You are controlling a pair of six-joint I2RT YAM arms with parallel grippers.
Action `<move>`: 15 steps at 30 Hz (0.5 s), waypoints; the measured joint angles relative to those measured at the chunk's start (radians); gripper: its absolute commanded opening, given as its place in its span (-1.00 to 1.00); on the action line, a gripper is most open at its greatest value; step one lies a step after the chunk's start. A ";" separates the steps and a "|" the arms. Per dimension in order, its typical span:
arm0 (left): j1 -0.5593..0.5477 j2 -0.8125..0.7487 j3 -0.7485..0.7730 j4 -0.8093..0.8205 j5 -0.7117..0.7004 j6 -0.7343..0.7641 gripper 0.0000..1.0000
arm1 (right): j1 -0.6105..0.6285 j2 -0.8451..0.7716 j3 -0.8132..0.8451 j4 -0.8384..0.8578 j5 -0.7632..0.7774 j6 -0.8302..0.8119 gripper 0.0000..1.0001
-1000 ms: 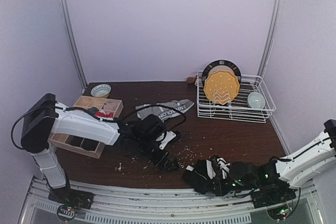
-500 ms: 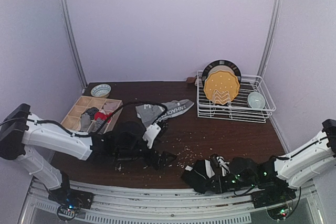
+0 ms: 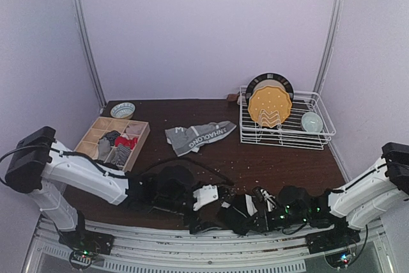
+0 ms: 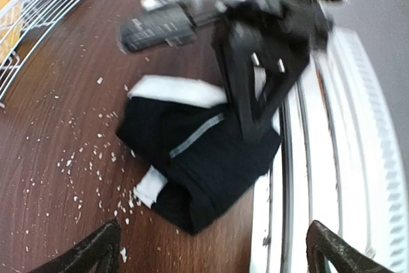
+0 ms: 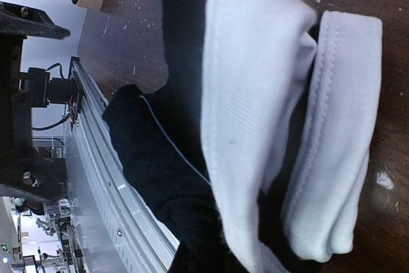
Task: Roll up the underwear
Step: Roll the underwear at the center of the board.
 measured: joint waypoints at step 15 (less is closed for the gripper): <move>-0.068 0.172 -0.027 0.184 -0.072 0.604 0.56 | -0.062 0.006 0.002 -0.006 -0.105 -0.005 -1.00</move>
